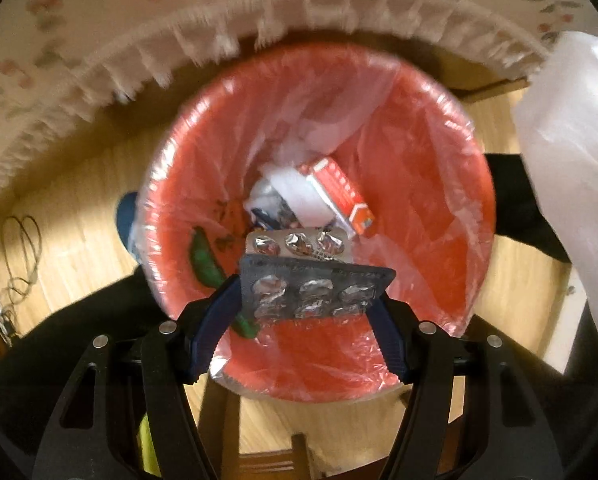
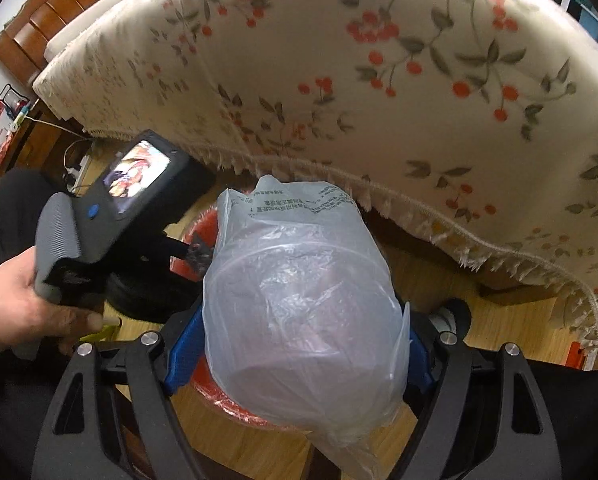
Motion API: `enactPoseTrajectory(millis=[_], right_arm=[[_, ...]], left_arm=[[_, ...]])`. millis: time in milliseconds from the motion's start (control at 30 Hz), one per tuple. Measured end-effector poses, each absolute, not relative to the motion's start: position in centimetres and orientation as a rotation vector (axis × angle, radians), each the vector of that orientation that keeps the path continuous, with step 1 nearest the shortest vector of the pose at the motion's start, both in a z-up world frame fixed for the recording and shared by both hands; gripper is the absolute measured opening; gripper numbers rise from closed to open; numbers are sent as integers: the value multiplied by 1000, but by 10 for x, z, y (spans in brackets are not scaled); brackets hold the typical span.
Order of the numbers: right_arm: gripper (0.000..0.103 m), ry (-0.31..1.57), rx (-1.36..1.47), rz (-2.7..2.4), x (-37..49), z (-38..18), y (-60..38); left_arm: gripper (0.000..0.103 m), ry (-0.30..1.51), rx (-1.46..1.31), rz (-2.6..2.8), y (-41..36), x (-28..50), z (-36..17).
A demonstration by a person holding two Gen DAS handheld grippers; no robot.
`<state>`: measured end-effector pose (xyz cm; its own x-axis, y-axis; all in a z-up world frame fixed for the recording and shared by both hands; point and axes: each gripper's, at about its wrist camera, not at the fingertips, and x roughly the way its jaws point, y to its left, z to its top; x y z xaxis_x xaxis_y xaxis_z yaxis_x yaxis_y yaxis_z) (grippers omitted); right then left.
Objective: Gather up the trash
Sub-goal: 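Open the left gripper to drop the blister pack while the right drops the plastic bag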
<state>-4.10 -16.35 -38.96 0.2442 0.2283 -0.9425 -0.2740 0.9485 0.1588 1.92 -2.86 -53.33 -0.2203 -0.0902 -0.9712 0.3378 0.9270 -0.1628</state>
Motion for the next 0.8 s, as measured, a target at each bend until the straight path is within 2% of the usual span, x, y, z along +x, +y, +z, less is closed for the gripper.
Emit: enactPoseTrajectory(millis=[200, 400, 467, 633, 800], right_arm=[[80, 1334, -51, 347, -40, -404, -155], [80, 1387, -57, 372, -45, -413, -150], [80, 1394, -59, 394, -46, -412, -148], [80, 1392, -137, 459, -43, -408, -126], [80, 1417, -155, 499, -34, -425, -120]], left_arm=[[67, 1830, 187, -391, -27, 21, -560], [76, 1852, 187, -373, -23, 20, -559], [78, 1824, 177, -349, -17, 24, -547], [93, 1660, 199, -266, 6, 32, -499], [94, 1555, 163, -225, 32, 36, -467]])
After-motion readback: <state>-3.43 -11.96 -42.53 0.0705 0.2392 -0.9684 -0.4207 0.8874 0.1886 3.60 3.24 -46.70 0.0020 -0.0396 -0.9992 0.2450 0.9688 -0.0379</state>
